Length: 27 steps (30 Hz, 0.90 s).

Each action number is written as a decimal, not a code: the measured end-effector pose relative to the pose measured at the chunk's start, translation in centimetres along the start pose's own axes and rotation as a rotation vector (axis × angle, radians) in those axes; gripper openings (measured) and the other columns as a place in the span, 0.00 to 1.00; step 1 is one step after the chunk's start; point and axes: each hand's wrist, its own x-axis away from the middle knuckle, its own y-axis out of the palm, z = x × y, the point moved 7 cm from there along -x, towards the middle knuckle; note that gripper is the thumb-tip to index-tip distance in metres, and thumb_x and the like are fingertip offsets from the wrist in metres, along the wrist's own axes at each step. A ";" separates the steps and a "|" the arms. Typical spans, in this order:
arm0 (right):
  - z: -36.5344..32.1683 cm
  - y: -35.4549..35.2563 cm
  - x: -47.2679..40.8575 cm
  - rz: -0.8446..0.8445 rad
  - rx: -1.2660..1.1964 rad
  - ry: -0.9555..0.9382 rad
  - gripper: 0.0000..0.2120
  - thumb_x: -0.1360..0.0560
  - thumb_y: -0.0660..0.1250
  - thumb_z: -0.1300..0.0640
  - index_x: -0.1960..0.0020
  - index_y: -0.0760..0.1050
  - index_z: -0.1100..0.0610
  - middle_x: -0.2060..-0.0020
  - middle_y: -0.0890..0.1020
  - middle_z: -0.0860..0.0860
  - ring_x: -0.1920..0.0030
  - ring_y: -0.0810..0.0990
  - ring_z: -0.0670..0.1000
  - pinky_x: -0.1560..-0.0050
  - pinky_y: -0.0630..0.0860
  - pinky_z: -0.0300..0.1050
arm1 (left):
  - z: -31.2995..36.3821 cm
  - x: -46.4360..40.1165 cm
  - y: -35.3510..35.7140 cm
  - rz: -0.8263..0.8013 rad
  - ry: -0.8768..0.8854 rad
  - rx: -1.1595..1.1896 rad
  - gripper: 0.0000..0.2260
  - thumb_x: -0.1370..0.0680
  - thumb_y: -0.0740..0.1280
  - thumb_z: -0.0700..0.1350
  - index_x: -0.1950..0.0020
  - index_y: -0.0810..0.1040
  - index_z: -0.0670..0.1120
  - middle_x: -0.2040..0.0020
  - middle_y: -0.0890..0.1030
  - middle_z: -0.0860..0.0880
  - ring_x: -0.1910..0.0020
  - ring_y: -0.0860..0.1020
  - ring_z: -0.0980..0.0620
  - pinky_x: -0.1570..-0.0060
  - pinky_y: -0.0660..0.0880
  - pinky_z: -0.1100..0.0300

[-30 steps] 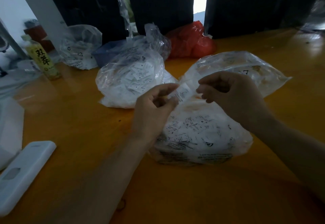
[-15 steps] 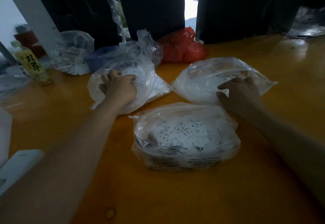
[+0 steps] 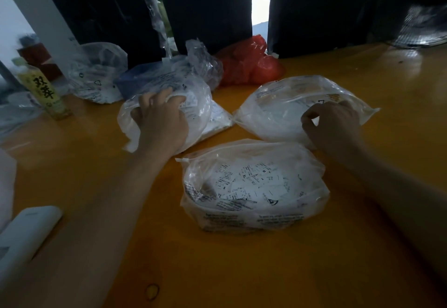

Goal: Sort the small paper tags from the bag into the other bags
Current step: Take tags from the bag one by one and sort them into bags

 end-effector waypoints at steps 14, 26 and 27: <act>-1.2 0.4 0.6 -0.078 0.080 -0.111 0.12 0.17 0.64 0.48 0.41 0.83 0.50 0.39 0.83 0.54 0.36 0.74 0.61 0.33 0.68 0.60 | 9.5 10.6 0.0 -0.048 0.507 0.380 0.11 0.19 0.64 0.38 0.44 0.85 0.45 0.45 0.81 0.49 0.41 0.72 0.48 0.37 0.67 0.53; -5.2 -2.6 2.4 0.000 -0.518 -0.225 0.02 0.22 0.72 0.51 0.52 0.83 0.48 0.60 0.82 0.37 0.58 0.80 0.37 0.61 0.71 0.23 | 6.8 10.1 1.3 -0.257 -0.010 0.941 0.11 0.16 0.62 0.49 0.36 0.80 0.55 0.40 0.81 0.60 0.42 0.77 0.66 0.42 0.75 0.68; -5.8 -2.6 2.8 -0.022 -0.559 -0.232 0.01 0.22 0.72 0.52 0.53 0.82 0.48 0.61 0.83 0.38 0.60 0.80 0.37 0.62 0.71 0.24 | 6.4 10.2 1.7 -0.271 -0.076 0.998 0.12 0.18 0.62 0.54 0.37 0.80 0.56 0.41 0.82 0.60 0.43 0.79 0.64 0.40 0.78 0.60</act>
